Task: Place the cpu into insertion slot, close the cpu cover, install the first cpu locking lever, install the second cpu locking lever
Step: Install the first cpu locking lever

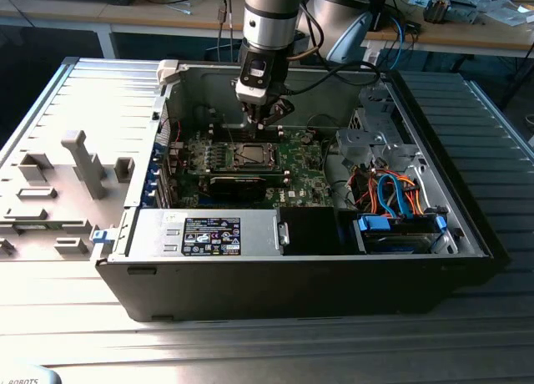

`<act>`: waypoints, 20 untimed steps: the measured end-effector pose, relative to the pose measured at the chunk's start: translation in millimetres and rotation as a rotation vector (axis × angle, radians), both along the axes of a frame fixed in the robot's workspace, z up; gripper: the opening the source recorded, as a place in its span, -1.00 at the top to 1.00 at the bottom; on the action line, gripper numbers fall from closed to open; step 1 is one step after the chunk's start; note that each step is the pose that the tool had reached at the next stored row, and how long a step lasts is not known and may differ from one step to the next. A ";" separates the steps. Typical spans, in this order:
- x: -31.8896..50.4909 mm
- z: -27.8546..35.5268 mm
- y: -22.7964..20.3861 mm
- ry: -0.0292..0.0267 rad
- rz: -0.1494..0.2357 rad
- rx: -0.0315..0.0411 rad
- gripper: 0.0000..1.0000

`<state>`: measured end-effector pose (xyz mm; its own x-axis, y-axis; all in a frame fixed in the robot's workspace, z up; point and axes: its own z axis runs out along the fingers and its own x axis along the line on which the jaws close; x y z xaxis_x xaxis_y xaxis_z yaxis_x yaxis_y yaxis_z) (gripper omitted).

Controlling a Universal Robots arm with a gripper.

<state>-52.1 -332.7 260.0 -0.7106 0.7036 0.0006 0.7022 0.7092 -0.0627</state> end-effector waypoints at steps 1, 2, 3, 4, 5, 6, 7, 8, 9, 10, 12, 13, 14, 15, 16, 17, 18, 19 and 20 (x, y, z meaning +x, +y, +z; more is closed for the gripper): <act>0.0 0.0 0.0 0.0000 0.000 0.0000 0.79; 0.0 0.0 0.0 0.0000 0.001 0.0000 0.79; 0.0 0.0 0.0 0.0000 0.003 0.0000 0.79; 0.0 0.0 0.0 0.0000 0.005 0.0000 0.79; 0.0 0.0 0.0 0.0000 0.006 0.0000 0.79; 0.0 0.0 0.0 0.0000 0.008 0.0000 0.79; 0.0 0.0 0.0 0.0000 0.012 0.0000 0.79; 0.0 0.0 0.0 0.0000 0.014 0.0000 0.79; 0.0 0.0 0.0 0.0000 0.015 0.0000 0.79; 0.0 0.0 0.0 0.0000 0.018 0.0000 0.79; 0.0 0.0 0.0 0.0000 0.022 0.0000 0.79; 0.0 0.0 0.0 0.0000 0.024 0.0000 0.79; 0.0 0.0 0.0 0.0000 0.025 0.0000 0.79; 0.0 0.0 0.1 0.0000 0.029 0.0000 0.79; 0.0 0.0 0.1 0.0000 0.033 0.0000 0.79; 0.0 0.0 0.1 0.0000 0.036 0.0000 0.79; 0.0 0.0 0.1 0.0000 0.038 0.0000 0.79; 0.0 0.0 0.1 0.0000 0.041 0.0001 0.79; 0.0 0.0 0.1 0.0000 0.044 0.0000 0.79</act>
